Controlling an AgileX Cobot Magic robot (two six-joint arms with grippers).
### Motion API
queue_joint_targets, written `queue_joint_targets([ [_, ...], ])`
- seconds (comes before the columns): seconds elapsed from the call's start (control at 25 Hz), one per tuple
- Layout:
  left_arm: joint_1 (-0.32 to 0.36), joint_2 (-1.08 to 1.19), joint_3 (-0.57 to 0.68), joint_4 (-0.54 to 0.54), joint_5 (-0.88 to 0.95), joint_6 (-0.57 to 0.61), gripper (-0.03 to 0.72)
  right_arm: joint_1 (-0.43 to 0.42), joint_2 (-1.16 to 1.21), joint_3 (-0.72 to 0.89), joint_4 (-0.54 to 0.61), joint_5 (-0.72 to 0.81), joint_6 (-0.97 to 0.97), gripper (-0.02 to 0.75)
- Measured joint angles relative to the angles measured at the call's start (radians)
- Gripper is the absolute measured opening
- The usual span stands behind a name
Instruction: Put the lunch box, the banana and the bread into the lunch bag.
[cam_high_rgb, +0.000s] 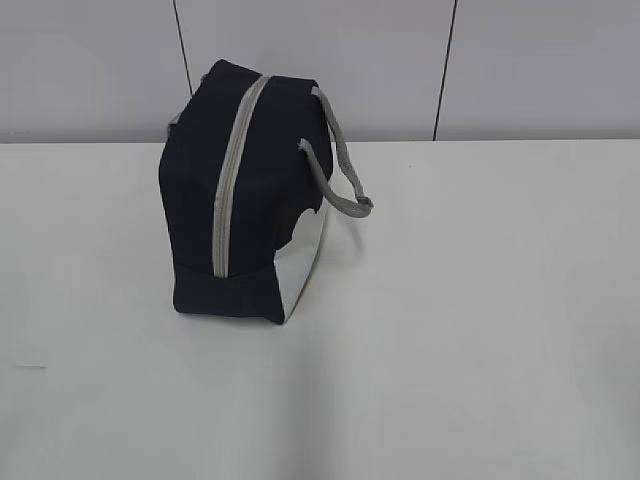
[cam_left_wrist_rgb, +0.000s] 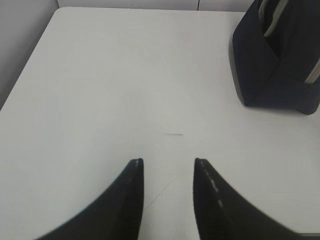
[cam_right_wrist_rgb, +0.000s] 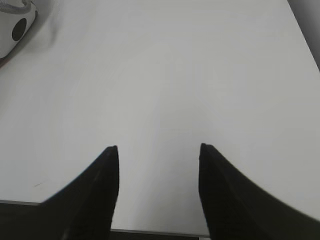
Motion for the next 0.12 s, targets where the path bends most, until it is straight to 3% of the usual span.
queue_joint_targets([
  [0.12, 0.000, 0.000, 0.000, 0.000, 0.000, 0.000, 0.235, 0.000, 0.000, 0.000, 0.000, 0.000, 0.000, 0.406],
])
